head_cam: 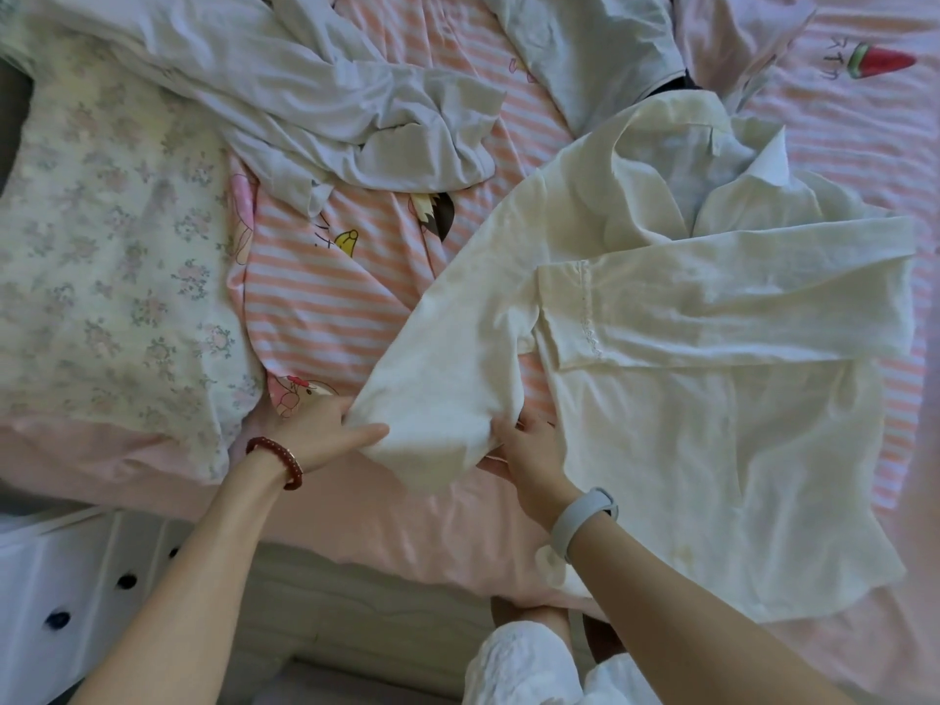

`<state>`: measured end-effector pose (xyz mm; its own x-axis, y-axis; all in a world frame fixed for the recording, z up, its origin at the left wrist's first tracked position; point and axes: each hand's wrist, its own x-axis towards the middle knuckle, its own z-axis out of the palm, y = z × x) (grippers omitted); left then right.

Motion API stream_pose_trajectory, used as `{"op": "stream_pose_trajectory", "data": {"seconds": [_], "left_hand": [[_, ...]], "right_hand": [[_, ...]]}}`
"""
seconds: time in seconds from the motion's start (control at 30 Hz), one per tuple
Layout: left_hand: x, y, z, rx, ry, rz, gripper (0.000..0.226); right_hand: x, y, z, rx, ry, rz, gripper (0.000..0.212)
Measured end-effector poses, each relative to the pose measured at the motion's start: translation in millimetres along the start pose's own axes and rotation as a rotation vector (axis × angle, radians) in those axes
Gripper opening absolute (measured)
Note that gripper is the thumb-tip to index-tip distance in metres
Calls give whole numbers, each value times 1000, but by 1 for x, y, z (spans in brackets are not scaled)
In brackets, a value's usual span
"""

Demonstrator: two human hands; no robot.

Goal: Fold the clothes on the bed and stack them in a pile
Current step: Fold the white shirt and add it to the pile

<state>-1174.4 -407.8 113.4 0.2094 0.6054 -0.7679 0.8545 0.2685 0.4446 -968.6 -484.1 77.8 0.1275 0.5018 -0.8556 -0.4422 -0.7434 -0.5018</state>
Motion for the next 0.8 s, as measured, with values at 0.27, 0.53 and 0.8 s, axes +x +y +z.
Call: {"op": "stream_pose_trajectory", "data": {"seconds": [0.27, 0.53, 0.8], "left_hand": [[-10, 31, 24, -115, 198, 20, 22], [24, 136, 69, -917, -211, -55, 18], [61, 196, 102, -388, -8, 229, 18]], "right_hand": [[-25, 11, -20, -572, 97, -539, 16], [-41, -5, -75, -258, 52, -390, 24], [-18, -15, -147, -248, 490, -300, 24]]}}
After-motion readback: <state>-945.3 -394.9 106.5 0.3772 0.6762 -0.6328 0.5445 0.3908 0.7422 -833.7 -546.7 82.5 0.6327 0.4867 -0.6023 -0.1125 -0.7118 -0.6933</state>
